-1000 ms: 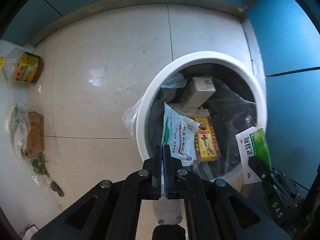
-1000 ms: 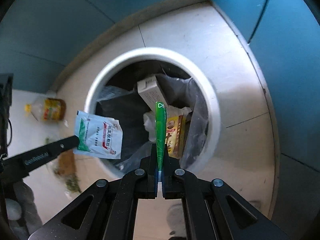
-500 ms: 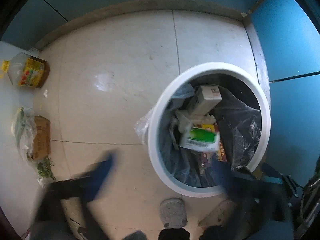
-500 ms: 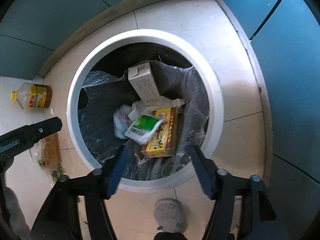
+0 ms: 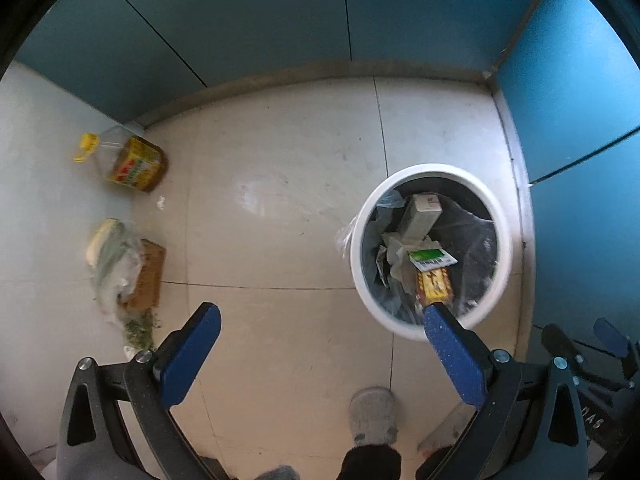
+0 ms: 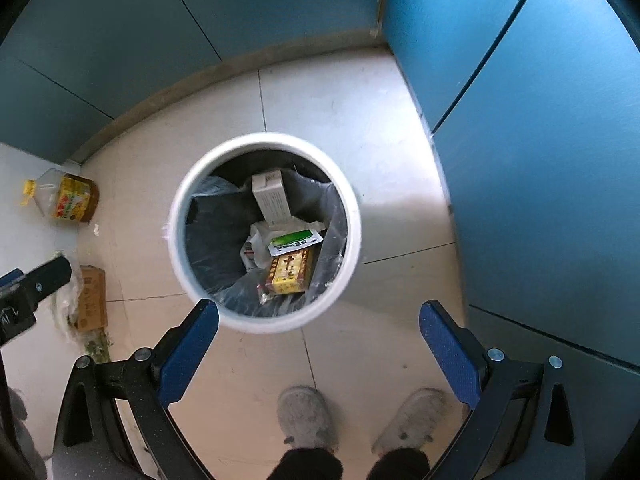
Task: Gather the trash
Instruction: 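Raise both tools away from the bin and turn back to the counter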
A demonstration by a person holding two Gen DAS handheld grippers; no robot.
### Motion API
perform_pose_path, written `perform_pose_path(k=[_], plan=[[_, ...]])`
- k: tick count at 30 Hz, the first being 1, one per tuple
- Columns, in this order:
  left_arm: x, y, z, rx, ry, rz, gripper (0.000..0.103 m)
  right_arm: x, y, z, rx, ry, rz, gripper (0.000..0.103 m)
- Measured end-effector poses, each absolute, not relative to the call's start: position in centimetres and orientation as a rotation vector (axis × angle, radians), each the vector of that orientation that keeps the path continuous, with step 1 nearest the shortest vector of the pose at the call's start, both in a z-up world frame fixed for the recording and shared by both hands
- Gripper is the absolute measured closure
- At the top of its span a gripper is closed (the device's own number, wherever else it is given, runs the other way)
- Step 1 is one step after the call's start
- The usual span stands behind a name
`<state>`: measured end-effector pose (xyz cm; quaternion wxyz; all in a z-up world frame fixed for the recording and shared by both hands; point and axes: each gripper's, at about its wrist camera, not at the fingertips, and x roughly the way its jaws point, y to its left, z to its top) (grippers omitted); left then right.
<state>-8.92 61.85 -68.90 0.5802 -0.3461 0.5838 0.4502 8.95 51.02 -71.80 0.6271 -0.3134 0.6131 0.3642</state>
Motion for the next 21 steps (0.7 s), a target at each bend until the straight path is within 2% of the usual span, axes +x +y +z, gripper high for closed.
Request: perform_pose_path(k=[15, 21], plan=[[-12.1, 52.1, -43.8, -0.774, 1.238, 1.053, 0.000, 5.8, 43.8, -42.4, -0.614, 1.306, 0.956, 0.001], [-11.9, 48.8, -35.6, -0.730, 1.186, 1.071, 0.000, 5.9, 40.3, -32.4, -0.526, 1.256, 0.996, 0.001]])
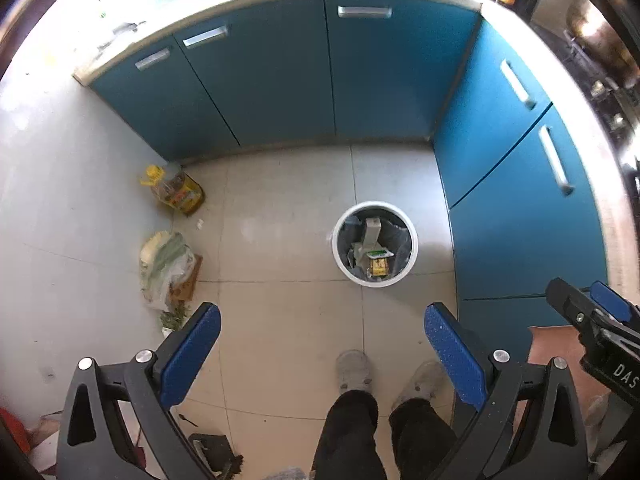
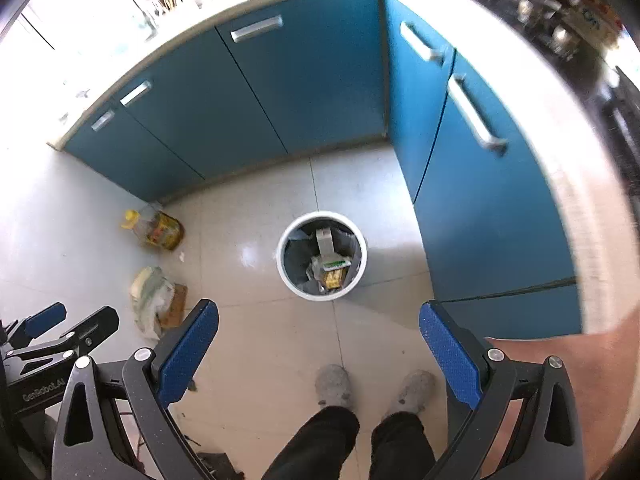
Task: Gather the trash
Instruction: 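Raise both tools away from the bin and turn back to the counter, then grasp the red white-sugar bag with left tool while right tool grasps the small red packet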
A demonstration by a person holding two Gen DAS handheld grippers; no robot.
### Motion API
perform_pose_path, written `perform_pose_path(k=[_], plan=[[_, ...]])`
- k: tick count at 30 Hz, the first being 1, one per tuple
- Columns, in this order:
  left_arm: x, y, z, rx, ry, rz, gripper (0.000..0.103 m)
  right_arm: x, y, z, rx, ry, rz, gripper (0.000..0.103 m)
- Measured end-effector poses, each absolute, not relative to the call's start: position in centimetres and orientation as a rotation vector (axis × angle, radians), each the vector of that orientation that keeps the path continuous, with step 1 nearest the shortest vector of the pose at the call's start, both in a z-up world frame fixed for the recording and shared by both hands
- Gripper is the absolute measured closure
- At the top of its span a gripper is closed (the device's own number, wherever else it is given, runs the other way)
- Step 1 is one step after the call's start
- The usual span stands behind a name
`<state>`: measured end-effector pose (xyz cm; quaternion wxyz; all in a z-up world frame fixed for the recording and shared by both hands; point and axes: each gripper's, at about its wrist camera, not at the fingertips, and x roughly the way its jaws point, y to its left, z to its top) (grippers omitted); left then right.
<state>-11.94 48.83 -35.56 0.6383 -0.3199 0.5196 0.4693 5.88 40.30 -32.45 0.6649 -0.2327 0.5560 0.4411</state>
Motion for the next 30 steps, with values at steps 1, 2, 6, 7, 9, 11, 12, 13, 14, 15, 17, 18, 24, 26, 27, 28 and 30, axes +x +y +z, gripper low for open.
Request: perform_pose_path(k=[1, 2, 6, 7, 9, 11, 12, 13, 14, 15, 17, 18, 24, 26, 27, 28, 30], plan=[[-11.8, 48.5, -34.6, -0.715, 1.186, 1.084, 0.000, 6.0, 39.8, -31.4, -0.508, 1.254, 1.003, 0.001], [-11.5, 47.9, -33.3, -0.689, 1.180, 1.097, 0.000, 6.2, 39.1, -30.1, -0.485, 1.255, 1.010, 0.001], [-9.0, 46.0, -29.2, -0.584, 1.138, 1.106, 0.000, 8.2, 35.8, -25.8, -0.387, 1.271, 1.021, 0.001], [-8.1, 45.6, -28.6, -0.575, 1.129, 1.094, 0.000, 9.2, 34.5, -24.8, -0.364, 1.271, 1.009, 0.001], [-5.1, 44.5, -27.6, -0.559, 1.106, 1.049, 0.000, 11.6, 31.7, -23.2, -0.316, 1.262, 0.961, 0.001], [-1.0, 43.0, -26.9, -0.526, 1.092, 0.985, 0.000, 14.4, 28.7, -22.3, -0.260, 1.261, 0.897, 0.001], [1.1, 42.3, -26.7, -0.508, 1.088, 0.951, 0.000, 16.8, 26.1, -21.8, -0.215, 1.259, 0.834, 0.001], [2.6, 41.7, -26.6, -0.497, 1.088, 0.924, 0.000, 18.4, 24.4, -21.5, -0.185, 1.256, 0.790, 0.001], [5.4, 40.6, -26.6, -0.480, 1.090, 0.875, 0.000, 20.7, 21.6, -21.1, -0.144, 1.251, 0.721, 0.001], [7.8, 39.4, -26.7, -0.463, 1.093, 0.833, 0.000, 22.6, 19.3, -20.9, -0.116, 1.244, 0.663, 0.001], [12.9, 36.8, -26.8, -0.428, 1.117, 0.751, 0.000, 27.2, 13.3, -20.8, -0.047, 1.228, 0.508, 0.001], [15.8, 35.2, -27.3, -0.410, 1.132, 0.701, 0.000, 29.2, 10.2, -20.9, -0.008, 1.223, 0.432, 0.001], [27.3, 28.1, -29.2, -0.353, 1.220, 0.505, 0.000, 41.0, -6.2, -23.6, 0.219, 1.275, 0.135, 0.002], [30.4, 26.4, -30.7, -0.348, 1.261, 0.451, 0.000, 43.3, -8.1, -25.5, 0.263, 1.323, 0.149, 0.002], [31.7, 25.7, -31.4, -0.348, 1.281, 0.429, 0.000, 44.6, -8.8, -26.7, 0.290, 1.360, 0.179, 0.004], [32.9, 24.8, -32.0, -0.341, 1.302, 0.417, 0.000, 45.2, -9.1, -27.6, 0.300, 1.390, 0.200, 0.016], [35.0, 23.3, -33.3, -0.343, 1.337, 0.391, 0.000, 46.2, -9.0, -29.9, 0.312, 1.459, 0.257, 0.040]])
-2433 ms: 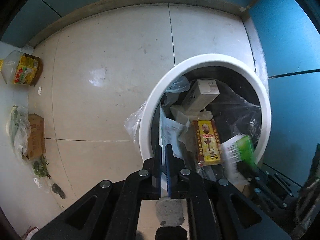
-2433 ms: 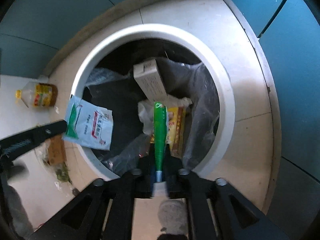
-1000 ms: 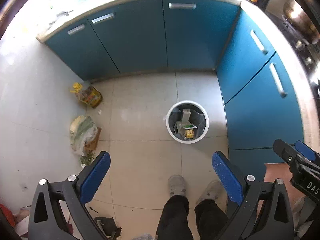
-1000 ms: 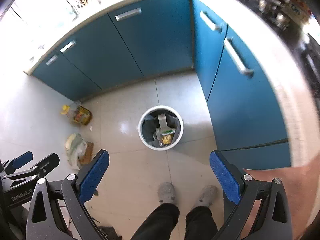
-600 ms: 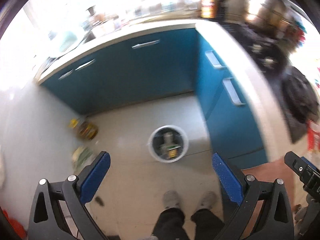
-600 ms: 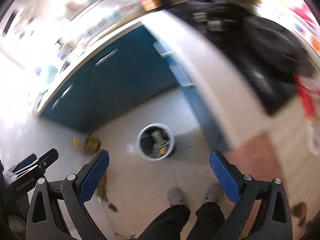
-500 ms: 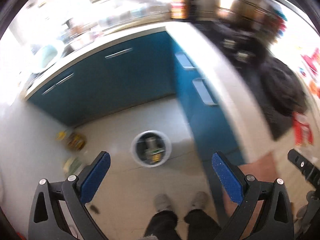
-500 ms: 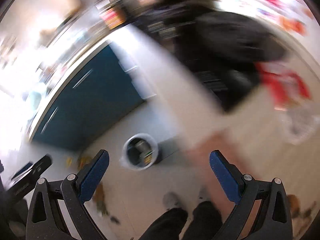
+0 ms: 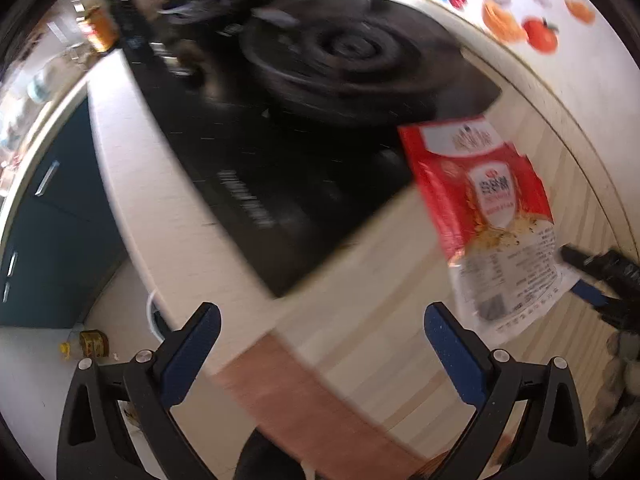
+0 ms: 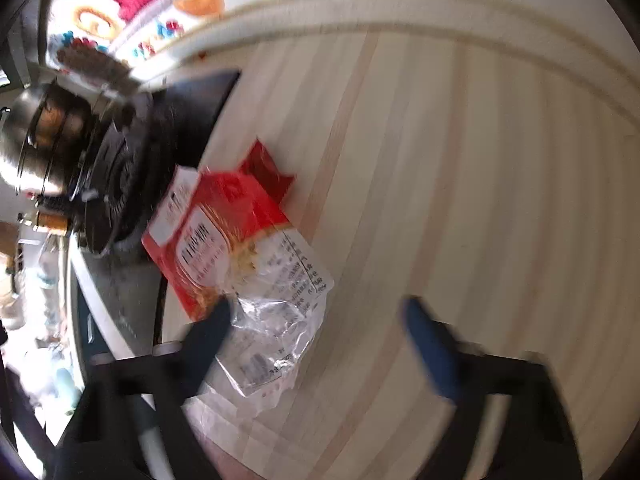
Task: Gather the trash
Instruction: 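Grasp the red white-sugar bag with left tool while right tool grasps the small red packet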
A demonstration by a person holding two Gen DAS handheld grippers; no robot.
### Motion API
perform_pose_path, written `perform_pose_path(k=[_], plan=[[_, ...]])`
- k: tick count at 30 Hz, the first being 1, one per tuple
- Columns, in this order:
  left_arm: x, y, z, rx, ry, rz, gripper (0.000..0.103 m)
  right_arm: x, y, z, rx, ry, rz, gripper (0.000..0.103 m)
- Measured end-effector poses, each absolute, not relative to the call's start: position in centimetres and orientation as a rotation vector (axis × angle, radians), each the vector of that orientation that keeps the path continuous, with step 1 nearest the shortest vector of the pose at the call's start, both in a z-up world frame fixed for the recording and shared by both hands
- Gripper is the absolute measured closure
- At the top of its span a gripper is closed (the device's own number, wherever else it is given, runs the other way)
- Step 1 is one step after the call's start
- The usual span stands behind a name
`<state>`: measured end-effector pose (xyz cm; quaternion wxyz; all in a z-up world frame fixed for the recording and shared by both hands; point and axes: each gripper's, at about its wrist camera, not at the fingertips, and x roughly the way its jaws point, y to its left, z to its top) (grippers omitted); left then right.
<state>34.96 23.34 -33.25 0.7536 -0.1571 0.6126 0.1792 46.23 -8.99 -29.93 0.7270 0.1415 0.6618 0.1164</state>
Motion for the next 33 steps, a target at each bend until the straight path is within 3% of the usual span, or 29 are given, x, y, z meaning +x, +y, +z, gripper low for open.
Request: perform_pose_path(k=[2, 4, 14, 22, 23, 25, 26, 27, 30, 33], plan=[[36.1, 22.5, -34.0, -0.362, 1.354, 0.375, 0.000, 46.2, -8.8, -31.5, 0.303, 1.491, 0.283, 0.073], [36.8, 22.1, -34.5, -0.388, 1.362, 0.356, 0.000, 46.1, -8.9, -32.4, 0.321, 1.490, 0.320, 0.091], [40.3, 21.0, -36.6, -0.619, 1.352, 0.213, 0.000, 45.7, -13.2, -36.2, 0.728, 1.538, 0.406, 0.095], [43.4, 18.9, -38.5, -0.600, 1.381, 0.176, 0.003, 45.7, -12.7, -36.9, 0.752, 1.568, 0.467, 0.096], [43.8, 18.7, -38.7, -0.597, 1.382, 0.166, 0.013, 45.7, -12.9, -36.9, 0.752, 1.570, 0.473, 0.096], [44.7, 17.8, -38.7, -0.550, 1.378, 0.166, 0.020, 45.7, -13.0, -36.9, 0.753, 1.573, 0.481, 0.096], [45.0, 17.2, -38.5, -0.511, 1.376, 0.159, 0.033, 45.6, -13.2, -36.9, 0.751, 1.574, 0.484, 0.096], [45.3, 16.6, -38.3, -0.474, 1.375, 0.153, 0.058, 45.6, -13.3, -36.9, 0.752, 1.574, 0.486, 0.096], [45.8, 15.4, -37.7, -0.412, 1.362, 0.140, 0.085, 45.5, -13.0, -36.5, 0.718, 1.572, 0.491, 0.096], [45.5, 15.0, -36.3, -0.391, 1.331, 0.140, 0.094, 45.4, -12.0, -35.5, 0.631, 1.560, 0.505, 0.094]])
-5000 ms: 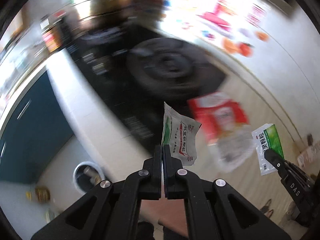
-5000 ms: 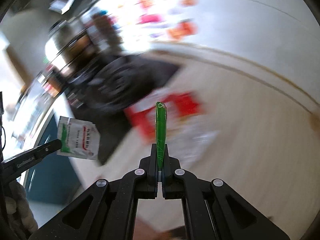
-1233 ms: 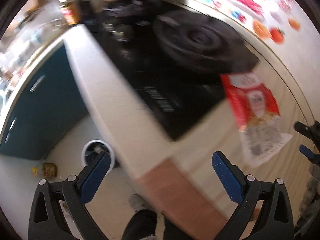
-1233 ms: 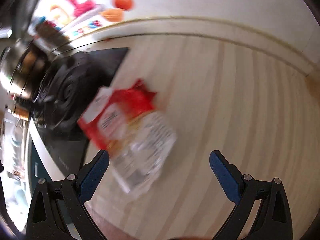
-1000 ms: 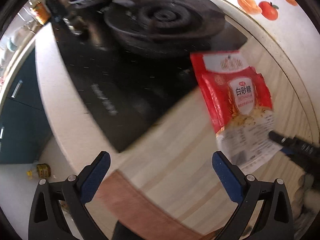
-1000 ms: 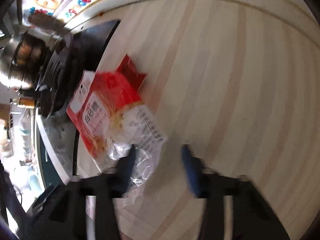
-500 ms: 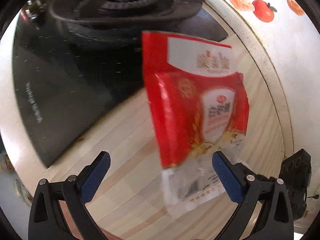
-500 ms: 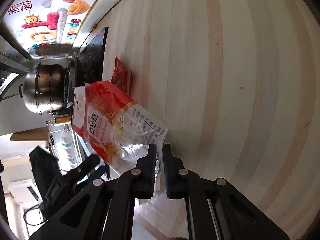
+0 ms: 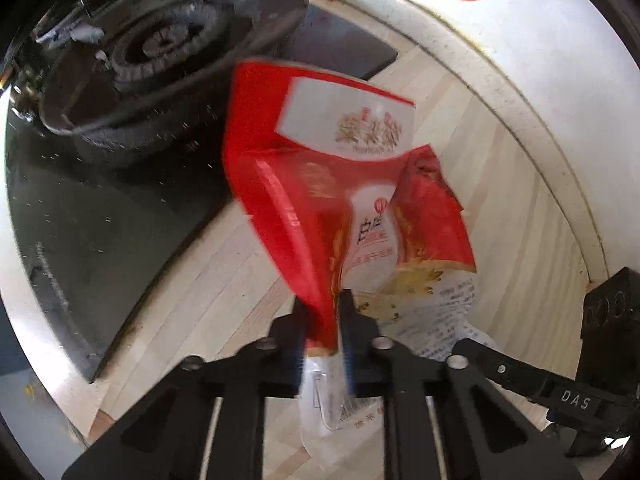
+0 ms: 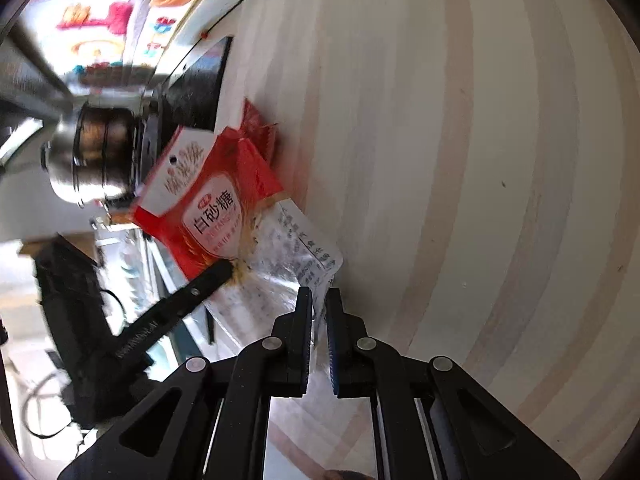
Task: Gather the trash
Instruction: 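Grasp the red white-sugar bag with left tool while right tool grasps the small red packet, then carry sugar bag and red packet to the bin and open both tools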
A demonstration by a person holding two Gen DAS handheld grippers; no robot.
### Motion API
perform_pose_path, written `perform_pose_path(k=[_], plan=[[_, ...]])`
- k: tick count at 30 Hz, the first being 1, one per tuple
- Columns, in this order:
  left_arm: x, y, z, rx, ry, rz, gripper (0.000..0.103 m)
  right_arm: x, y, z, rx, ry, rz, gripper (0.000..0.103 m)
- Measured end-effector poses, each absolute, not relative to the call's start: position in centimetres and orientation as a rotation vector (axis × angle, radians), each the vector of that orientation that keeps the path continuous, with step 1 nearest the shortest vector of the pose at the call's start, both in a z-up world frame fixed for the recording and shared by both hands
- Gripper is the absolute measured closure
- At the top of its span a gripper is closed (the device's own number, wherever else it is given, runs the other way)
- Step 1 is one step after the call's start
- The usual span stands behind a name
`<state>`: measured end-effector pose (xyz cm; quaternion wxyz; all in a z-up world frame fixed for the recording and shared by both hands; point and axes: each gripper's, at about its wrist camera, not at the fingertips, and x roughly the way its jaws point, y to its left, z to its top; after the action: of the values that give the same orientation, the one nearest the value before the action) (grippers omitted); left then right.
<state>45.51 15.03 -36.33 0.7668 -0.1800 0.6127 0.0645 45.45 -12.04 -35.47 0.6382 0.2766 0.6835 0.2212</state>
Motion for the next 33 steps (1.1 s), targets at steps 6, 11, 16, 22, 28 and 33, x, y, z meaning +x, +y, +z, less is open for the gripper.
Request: perform_pose_path(k=[6, 11, 16, 22, 28, 33], plan=[[42.0, 15.7, -31.2, -0.217, 1.203, 0.284, 0.095, 46.3, -9.7, -30.8, 0.394, 1.454, 0.431, 0.030], [39.5, 18.7, -29.7, -0.188, 1.177, 0.368, 0.095, 49.5, -6.1, -29.2, 0.248, 1.342, 0.398, 0.030], [38.2, 20.1, -31.3, -0.234, 1.198, 0.413, 0.095, 52.7, -0.4, -30.5, -0.031, 1.270, 0.319, 0.043], [37.7, 21.0, -30.9, -0.269, 1.177, 0.409, 0.095, 51.7, 2.0, -31.7, -0.169, 1.232, 0.303, 0.097], [32.9, 22.8, -27.1, -0.285, 1.105, 0.380, 0.095, 47.1, 1.9, -26.6, -0.086, 1.144, 0.358, 0.098], [25.3, 27.4, -24.3, -0.308, 1.069, 0.420, 0.095, 41.3, 4.8, -21.7, -0.057, 1.091, 0.477, 0.098]])
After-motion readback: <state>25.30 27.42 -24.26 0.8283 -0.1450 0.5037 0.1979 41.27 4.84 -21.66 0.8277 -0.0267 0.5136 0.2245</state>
